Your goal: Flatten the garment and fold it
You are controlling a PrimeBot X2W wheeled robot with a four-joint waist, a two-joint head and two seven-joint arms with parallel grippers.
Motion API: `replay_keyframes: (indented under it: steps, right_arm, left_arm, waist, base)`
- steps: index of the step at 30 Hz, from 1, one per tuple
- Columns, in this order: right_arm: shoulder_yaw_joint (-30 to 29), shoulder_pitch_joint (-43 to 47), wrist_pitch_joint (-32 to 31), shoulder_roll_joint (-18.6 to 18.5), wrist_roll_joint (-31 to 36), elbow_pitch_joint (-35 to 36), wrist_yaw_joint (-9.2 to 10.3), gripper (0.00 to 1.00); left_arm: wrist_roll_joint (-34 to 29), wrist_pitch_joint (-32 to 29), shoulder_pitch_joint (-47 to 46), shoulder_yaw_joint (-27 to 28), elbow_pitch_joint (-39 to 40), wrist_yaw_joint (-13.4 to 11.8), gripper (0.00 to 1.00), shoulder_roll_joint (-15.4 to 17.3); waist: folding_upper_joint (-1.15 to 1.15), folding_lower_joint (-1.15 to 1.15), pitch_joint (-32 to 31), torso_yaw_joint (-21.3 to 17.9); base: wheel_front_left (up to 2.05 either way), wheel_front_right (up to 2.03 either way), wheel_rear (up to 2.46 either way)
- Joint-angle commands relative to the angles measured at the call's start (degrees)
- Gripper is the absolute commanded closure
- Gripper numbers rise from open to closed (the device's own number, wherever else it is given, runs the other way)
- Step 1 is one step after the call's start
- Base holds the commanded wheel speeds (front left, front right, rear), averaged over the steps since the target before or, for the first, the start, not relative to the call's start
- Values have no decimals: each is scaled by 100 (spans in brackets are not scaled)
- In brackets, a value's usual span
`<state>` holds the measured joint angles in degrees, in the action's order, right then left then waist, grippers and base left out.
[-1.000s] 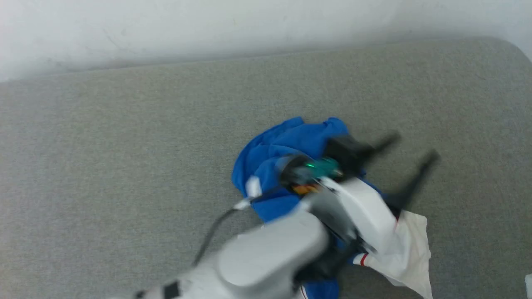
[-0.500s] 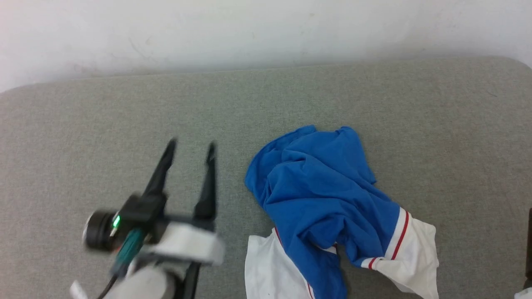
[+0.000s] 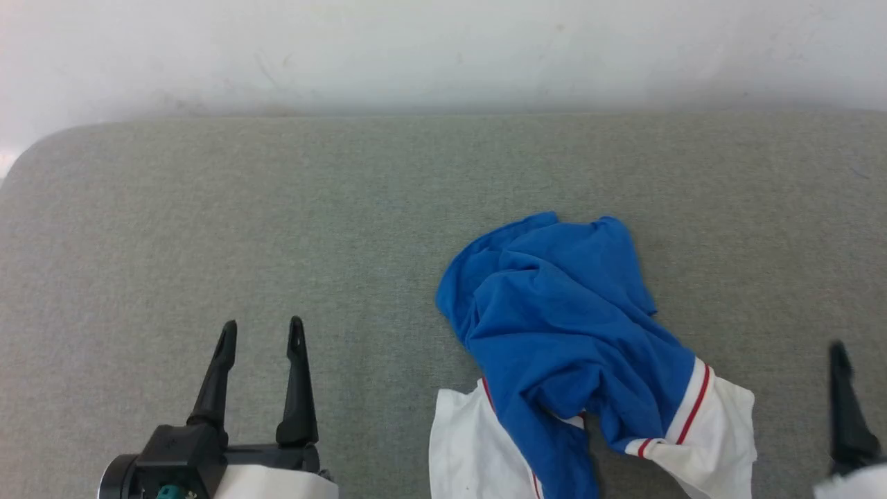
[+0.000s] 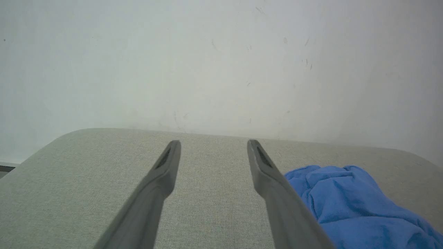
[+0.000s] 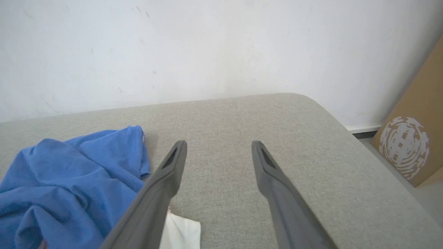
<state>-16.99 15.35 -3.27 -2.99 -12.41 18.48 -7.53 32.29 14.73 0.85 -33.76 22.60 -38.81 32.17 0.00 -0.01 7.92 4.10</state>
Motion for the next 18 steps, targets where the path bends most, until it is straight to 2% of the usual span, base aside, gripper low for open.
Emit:
replay_keyframes:
  steps: [1, 5, 8, 13, 18]
  right_arm:
    - [130, -215, -99, 12, 97, 116, 4, 0]
    - [692, -940, -796, 12, 210, 313, 4, 0]
    - [1050, -1620, -1598, 12, 295, 198, 4, 0]
    - [1166, -2600, -3054, 10, 293, -484, 4, 0]
    - [1339, -3161, -3883, -123, 454, -1259, 4, 0]
  left_arm:
    - [-74, 26, 36, 67, -7, 90, 0, -72]
    - [-174, 26, 14, 160, -91, 333, 0, -265]
    - [-240, 26, -51, 183, -180, 508, 0, -421]
    - [-313, 27, -179, 205, -354, 780, 0, -679]
    - [-395, 27, -285, 258, -513, 1002, 0, -880]
  waist:
    - [0, 1, 58, 81]
    - [0, 1, 214, 150]
    - [0, 1, 363, 217]
    - [0, 1, 571, 406]
    - [0, 1, 755, 645]
  base:
    - [0, 0, 0]
    - [0, 0, 0]
    - [0, 0, 0]
    - [0, 0, 0]
    - [0, 0, 0]
